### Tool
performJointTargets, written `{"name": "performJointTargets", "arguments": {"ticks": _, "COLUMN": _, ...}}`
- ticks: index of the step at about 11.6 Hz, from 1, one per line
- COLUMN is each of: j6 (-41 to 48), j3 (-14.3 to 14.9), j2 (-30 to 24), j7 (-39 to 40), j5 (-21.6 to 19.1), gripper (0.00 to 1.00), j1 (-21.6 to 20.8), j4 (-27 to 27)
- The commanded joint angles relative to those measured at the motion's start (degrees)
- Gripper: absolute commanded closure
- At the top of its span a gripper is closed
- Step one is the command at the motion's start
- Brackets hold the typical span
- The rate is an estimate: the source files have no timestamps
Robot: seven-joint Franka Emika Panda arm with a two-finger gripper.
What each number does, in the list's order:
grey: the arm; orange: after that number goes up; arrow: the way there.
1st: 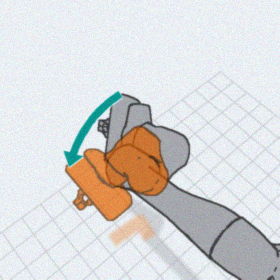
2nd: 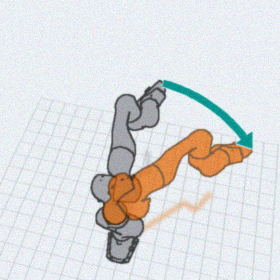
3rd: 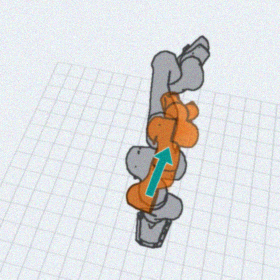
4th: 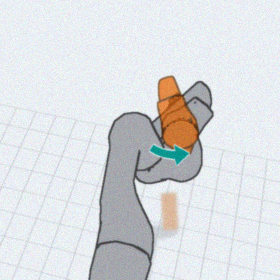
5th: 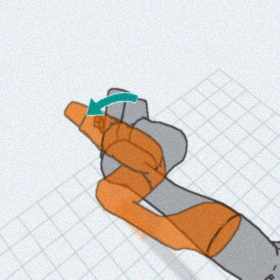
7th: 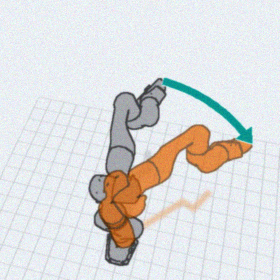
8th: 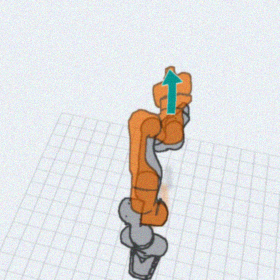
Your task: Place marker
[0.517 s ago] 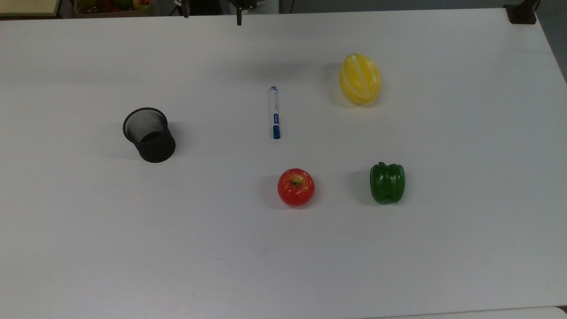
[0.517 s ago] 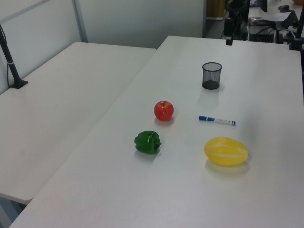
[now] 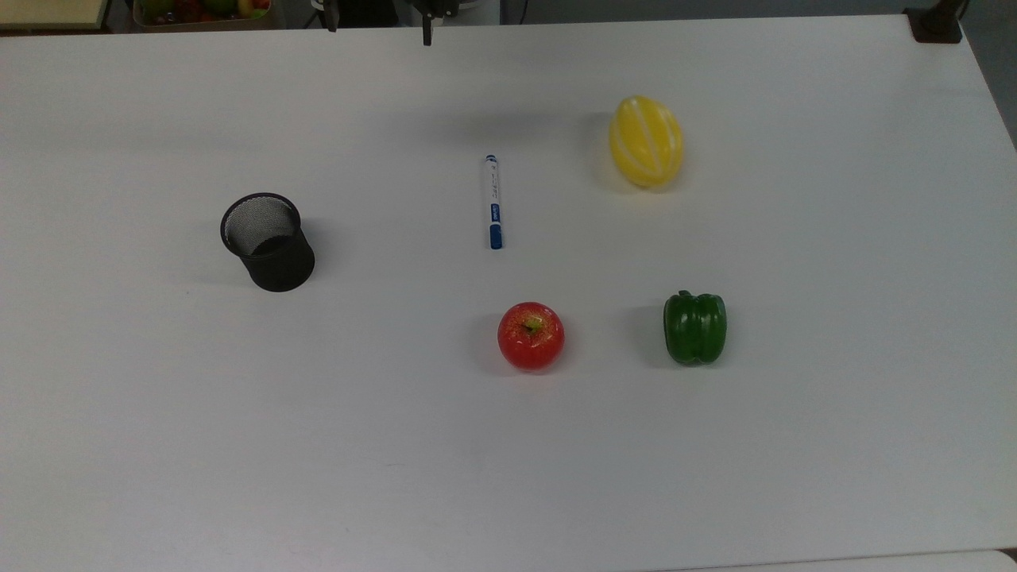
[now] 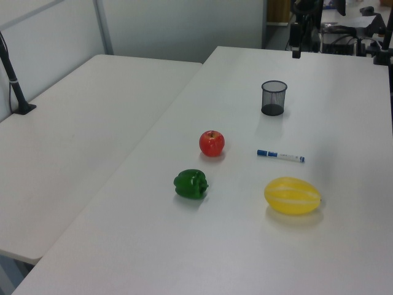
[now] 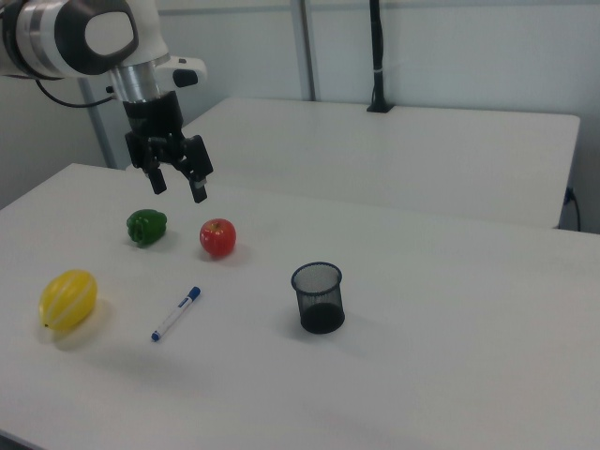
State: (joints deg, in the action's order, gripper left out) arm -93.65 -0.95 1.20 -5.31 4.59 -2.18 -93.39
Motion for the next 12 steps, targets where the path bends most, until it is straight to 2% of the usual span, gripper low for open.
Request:
{"name": "performJointTargets", "arguments": {"ticks": 1, "j6": -1.00, "j3": -0.18, "j2": -0.50, "j7": 0.56, "j5": -0.46, "gripper": 0.00, "j1": -0.46, "j4": -0.65}}
{"name": "performJointTargets", "arguments": {"ticks": 3, "j6": -1.10, "j3": -1.67, "j2": -0.41, "j7": 0.13, "j5": -0.55, "gripper": 0.00, "j1": -1.33, "j4": -0.74}}
{"name": "performJointTargets", "arguments": {"ticks": 8, "j6": -1.10, "j3": -8.88, "j2": 0.38, "j7": -2.69, "j5": -0.46, "gripper": 0.00, "j1": -1.60, "j4": -0.74}}
{"name": "performJointTargets", "arguments": {"ticks": 10, "j6": -1.10, "j3": -9.07, "j2": 1.25, "j7": -2.78, "j5": -0.20, "gripper": 0.00, "j1": -3.61, "j4": -0.92}}
{"name": "performJointTargets", "arguments": {"ticks": 12, "j6": -3.71, "j3": -9.07, "j2": 2.57, "j7": -2.78, "j5": -0.46, "gripper": 0.00, "j1": -3.62, "j4": -2.83}}
